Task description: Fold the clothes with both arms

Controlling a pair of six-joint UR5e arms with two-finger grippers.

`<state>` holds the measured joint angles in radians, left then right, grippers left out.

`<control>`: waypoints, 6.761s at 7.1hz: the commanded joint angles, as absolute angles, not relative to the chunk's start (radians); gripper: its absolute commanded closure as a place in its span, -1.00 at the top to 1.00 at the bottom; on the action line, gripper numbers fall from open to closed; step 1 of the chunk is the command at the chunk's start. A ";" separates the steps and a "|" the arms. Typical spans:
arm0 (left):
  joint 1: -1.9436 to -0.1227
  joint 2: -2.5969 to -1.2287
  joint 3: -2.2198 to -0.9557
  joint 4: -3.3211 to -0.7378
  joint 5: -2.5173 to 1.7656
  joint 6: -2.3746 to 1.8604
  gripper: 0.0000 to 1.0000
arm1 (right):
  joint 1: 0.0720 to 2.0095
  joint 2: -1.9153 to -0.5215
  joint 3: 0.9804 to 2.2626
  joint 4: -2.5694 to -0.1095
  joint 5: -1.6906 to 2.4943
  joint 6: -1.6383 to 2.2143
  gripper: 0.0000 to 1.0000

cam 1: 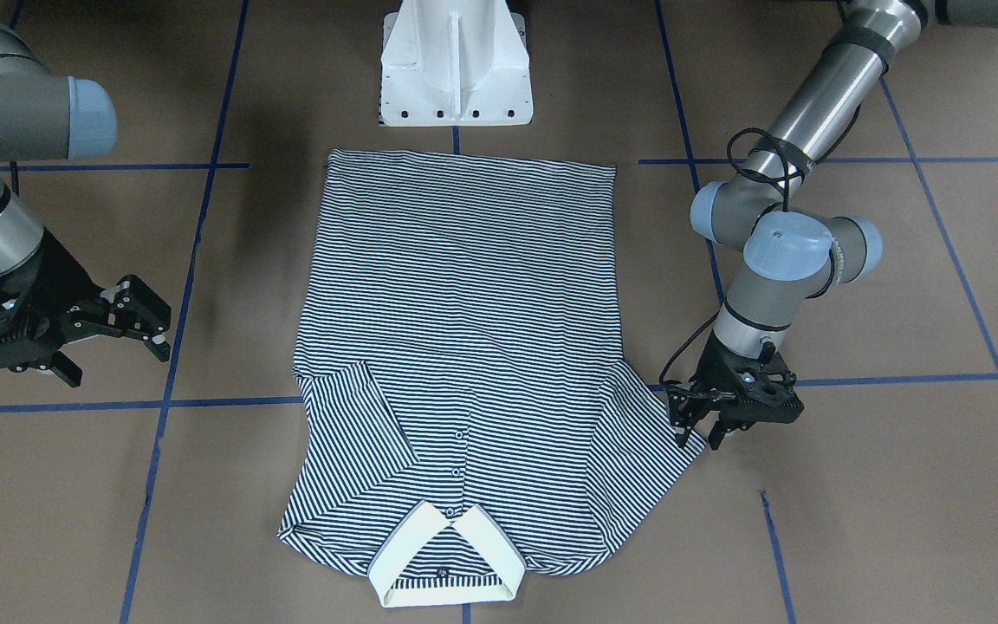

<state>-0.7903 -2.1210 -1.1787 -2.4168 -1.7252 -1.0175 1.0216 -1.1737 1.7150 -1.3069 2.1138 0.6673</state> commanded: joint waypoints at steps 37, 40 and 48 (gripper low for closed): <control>-0.163 -1.652 -2.006 -2.033 -1.557 -1.520 -1.00 | 0.035 -1.350 2.129 -1.489 1.295 1.746 0.60; -0.161 -1.657 -2.013 -2.033 -1.557 -1.520 -1.00 | 0.014 -1.357 2.060 -1.493 1.272 1.822 -0.07; -0.160 -1.657 -2.014 -2.033 -1.557 -1.525 -1.00 | -0.017 -1.381 2.065 -1.537 1.247 1.836 -0.99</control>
